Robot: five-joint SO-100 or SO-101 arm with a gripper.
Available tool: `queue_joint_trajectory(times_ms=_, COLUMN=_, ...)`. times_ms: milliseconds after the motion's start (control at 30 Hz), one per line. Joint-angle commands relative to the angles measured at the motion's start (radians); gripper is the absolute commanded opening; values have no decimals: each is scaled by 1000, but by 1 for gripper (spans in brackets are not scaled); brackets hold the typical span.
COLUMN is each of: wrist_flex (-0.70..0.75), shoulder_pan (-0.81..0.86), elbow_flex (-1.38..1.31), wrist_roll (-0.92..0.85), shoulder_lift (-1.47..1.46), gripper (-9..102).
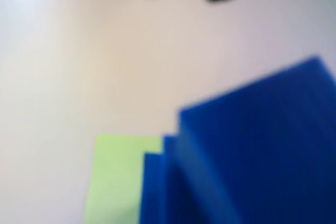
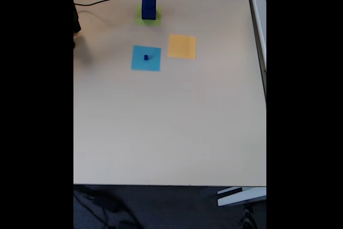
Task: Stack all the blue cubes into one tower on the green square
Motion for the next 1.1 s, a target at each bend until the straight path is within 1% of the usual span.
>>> queue_joint_trajectory(times_ms=0, wrist_flex=-32, shoulder_pan=-9, elbow_flex=-3, wrist_roll=8, shoulder_lift=57, gripper=0)
queue_joint_trajectory(times_ms=600, wrist_flex=-67, shoulder_pan=14, elbow_flex=-3, wrist_roll=-17, shoulder_lift=37, gripper=0)
queue_joint_trajectory(times_ms=1067, wrist_flex=-67, shoulder_pan=8, elbow_flex=-34, wrist_roll=-12, shoulder_lift=3, gripper=0)
